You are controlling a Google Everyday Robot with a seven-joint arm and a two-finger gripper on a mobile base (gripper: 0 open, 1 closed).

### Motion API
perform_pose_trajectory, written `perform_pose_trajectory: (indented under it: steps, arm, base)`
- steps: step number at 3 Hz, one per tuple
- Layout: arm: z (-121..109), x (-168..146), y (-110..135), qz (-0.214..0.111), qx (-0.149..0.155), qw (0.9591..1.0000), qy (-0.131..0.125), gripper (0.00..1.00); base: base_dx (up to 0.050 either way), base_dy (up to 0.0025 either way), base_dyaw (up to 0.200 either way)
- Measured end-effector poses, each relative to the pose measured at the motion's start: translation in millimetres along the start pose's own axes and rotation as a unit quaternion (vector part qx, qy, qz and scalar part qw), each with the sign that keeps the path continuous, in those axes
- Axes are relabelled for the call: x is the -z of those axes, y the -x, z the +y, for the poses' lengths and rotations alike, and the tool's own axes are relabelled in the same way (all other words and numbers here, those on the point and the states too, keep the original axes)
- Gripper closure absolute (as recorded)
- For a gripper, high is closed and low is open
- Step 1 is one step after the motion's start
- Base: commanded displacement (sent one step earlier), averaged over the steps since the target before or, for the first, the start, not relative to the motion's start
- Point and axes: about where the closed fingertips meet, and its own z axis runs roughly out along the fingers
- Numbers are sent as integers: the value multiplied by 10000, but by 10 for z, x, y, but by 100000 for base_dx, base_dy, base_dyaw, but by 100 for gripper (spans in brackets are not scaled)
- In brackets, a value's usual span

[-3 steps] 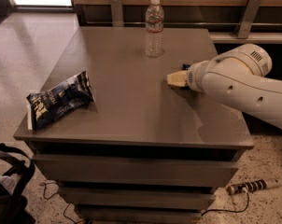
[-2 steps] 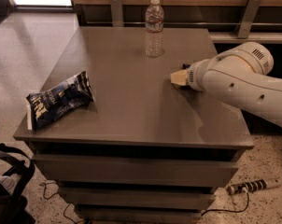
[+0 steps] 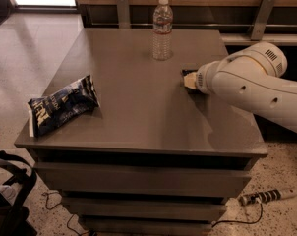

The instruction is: Pick rxbar blueberry

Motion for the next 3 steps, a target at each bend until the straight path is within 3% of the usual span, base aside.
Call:
perform_pose_trajectory:
  steps: [1,3]
  arm:
    - [44,6,18,-4,40,9999,117,100]
    - [-78,226,512,-156,-208,9980,571,100]
  base:
    - [0,0,0]
    - [0,0,0]
